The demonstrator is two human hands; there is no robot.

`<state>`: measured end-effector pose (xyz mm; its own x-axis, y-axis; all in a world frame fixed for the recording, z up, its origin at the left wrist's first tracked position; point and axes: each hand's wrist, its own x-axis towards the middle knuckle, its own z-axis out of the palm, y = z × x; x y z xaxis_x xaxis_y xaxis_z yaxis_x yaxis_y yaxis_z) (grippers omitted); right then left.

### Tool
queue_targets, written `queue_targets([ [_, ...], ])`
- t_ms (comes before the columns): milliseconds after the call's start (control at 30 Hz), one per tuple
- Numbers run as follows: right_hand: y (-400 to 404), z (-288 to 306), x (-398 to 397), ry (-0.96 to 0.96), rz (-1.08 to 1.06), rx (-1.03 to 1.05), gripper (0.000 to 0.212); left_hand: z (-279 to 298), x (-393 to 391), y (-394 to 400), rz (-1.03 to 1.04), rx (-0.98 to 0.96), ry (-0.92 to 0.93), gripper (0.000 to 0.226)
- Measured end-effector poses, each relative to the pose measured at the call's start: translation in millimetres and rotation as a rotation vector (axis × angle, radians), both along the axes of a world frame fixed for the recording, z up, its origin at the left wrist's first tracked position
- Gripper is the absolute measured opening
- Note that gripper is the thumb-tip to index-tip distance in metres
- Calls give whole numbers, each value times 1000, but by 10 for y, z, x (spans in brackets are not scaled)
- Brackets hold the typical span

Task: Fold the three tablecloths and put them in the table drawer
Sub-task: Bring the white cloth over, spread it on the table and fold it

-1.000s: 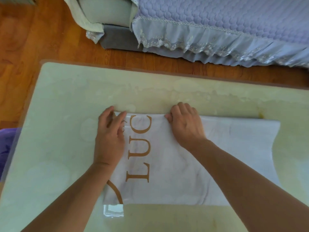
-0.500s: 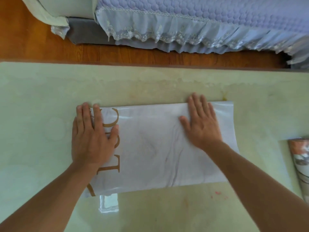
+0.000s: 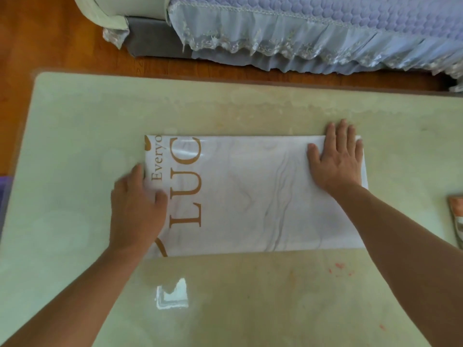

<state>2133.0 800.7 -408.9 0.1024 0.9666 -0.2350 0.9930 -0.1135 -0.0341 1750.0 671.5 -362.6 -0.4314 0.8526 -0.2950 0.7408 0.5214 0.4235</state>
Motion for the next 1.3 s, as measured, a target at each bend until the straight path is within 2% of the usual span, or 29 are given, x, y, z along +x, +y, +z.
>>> queue_targets([
  [67,-2,-9,-15,-11,-16,-18,78,74,21,-259,198,-209,-111,66],
  [167,-94,173,-244,58,-72,-19,74,120,19,-346,255,-280,-151,70],
  [200,-188,261,-409,184,-39,10,71,148,9,-317,257,-284,-144,69],
  [300,-521,462,-1083,818,45,22,61,208,2,-264,234,-307,-129,66],
  [333,-572,469,-1278,956,22,3,59,208,-7,-269,222,-302,-134,65],
  [433,-471,352,-1569,1087,-169,15,58,199,-27,-279,224,-270,-155,59],
  [467,-421,319,-1578,1076,-209,15,59,186,-32,-274,237,-260,-186,56],
  [533,-349,287,-1566,965,-127,-29,62,208,-45,-271,331,-240,-341,44],
  [633,-323,231,-1538,656,139,-99,62,316,-90,-279,510,-286,-839,26],
  [667,-326,213,-1540,569,188,-124,62,370,-95,-292,524,-301,-969,26],
  [700,-325,188,-1556,500,216,-143,62,421,-85,-301,494,-294,-1017,27],
  [733,-318,179,-1589,446,228,-154,62,462,-63,-299,433,-256,-978,28],
  [800,-285,206,-1677,409,194,-185,63,546,8,-281,286,-141,-743,26],
  [900,-316,345,-1653,564,185,-192,65,697,98,-257,190,-49,-572,26],
  [967,-677,373,-1491,551,242,-48,61,720,100,-279,163,-66,-519,26],
  [1033,-1274,308,-1280,393,234,84,55,726,129,-293,136,-117,-490,25],
  [1133,-1760,121,-1112,206,198,16,60,719,222,-289,179,-121,-532,26],
  [1300,-1710,99,-1131,119,232,-35,63,852,373,-268,202,-112,-517,28],
])
